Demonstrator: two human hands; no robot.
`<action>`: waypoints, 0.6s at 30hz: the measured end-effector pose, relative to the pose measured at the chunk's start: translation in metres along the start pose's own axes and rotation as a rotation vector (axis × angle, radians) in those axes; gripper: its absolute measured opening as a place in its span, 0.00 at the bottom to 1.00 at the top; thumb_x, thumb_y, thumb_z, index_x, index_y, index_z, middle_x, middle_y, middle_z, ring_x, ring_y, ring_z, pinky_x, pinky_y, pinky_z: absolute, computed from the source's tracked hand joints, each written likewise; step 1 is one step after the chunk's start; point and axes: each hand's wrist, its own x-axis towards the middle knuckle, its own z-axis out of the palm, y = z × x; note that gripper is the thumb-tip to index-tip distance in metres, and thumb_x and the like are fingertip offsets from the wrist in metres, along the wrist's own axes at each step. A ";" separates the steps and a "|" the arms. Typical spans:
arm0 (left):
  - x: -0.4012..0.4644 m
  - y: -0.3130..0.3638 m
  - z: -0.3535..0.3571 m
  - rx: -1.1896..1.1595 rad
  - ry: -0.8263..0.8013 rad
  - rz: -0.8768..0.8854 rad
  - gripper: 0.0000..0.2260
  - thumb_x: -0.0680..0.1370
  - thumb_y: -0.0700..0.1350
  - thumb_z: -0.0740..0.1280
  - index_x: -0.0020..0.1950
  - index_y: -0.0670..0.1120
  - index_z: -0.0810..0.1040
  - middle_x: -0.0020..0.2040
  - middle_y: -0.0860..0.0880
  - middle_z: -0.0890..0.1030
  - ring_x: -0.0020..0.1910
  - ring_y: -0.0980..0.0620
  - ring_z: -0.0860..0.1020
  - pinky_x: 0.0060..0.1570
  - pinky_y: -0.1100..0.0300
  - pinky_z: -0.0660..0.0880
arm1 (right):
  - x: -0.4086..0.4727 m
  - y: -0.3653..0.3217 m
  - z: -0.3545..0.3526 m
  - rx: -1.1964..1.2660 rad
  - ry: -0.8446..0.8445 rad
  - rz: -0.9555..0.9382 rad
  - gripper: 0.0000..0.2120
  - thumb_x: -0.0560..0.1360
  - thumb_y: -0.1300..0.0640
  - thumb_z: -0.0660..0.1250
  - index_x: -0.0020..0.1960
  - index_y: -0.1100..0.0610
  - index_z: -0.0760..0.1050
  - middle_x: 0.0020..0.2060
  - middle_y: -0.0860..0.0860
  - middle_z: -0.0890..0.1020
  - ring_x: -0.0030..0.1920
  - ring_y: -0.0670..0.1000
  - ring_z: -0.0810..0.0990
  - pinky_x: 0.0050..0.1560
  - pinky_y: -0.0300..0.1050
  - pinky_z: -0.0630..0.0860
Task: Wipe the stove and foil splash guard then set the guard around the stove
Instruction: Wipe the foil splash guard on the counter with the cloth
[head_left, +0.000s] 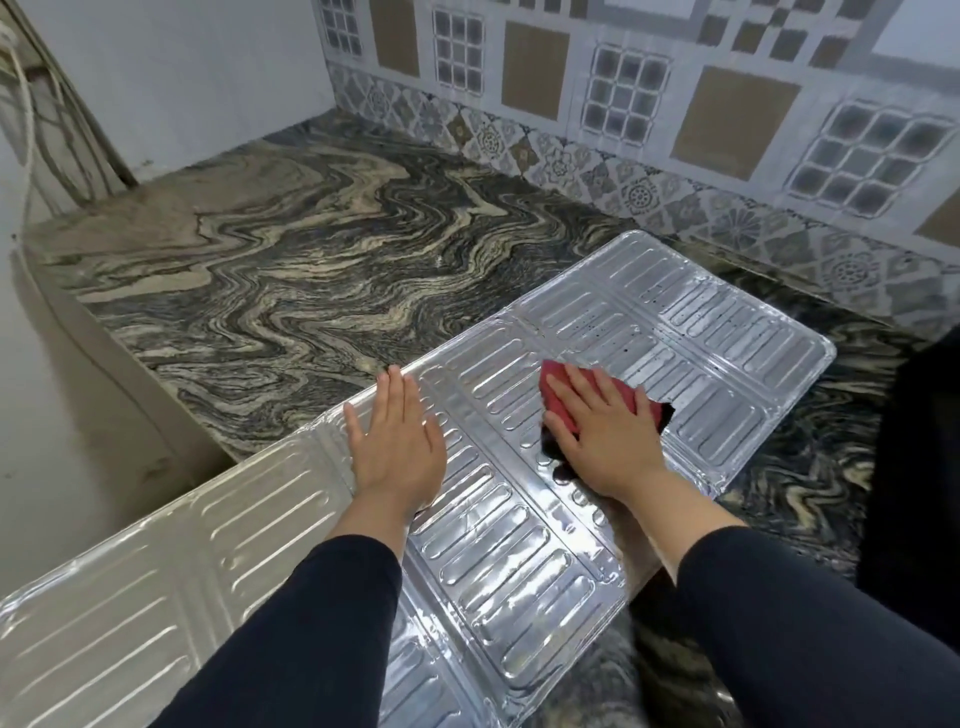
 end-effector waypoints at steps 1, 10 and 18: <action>0.000 0.001 -0.001 -0.002 -0.012 0.000 0.26 0.82 0.52 0.42 0.78 0.45 0.41 0.79 0.48 0.39 0.77 0.51 0.36 0.74 0.39 0.42 | 0.003 0.010 -0.003 0.001 -0.007 0.080 0.27 0.79 0.37 0.40 0.77 0.41 0.45 0.78 0.42 0.47 0.78 0.50 0.42 0.73 0.64 0.40; 0.050 0.046 -0.028 0.012 -0.041 0.025 0.29 0.80 0.51 0.49 0.78 0.44 0.41 0.79 0.47 0.39 0.77 0.49 0.37 0.72 0.39 0.36 | 0.010 0.013 -0.006 -0.005 -0.024 0.175 0.27 0.79 0.39 0.37 0.77 0.43 0.40 0.78 0.44 0.43 0.77 0.52 0.38 0.72 0.66 0.38; 0.075 0.059 0.004 0.015 -0.023 0.144 0.26 0.82 0.52 0.41 0.78 0.44 0.42 0.79 0.49 0.40 0.77 0.51 0.37 0.74 0.41 0.38 | 0.050 -0.005 -0.008 0.019 -0.019 -0.149 0.29 0.76 0.39 0.32 0.76 0.40 0.43 0.77 0.39 0.46 0.78 0.49 0.42 0.73 0.61 0.38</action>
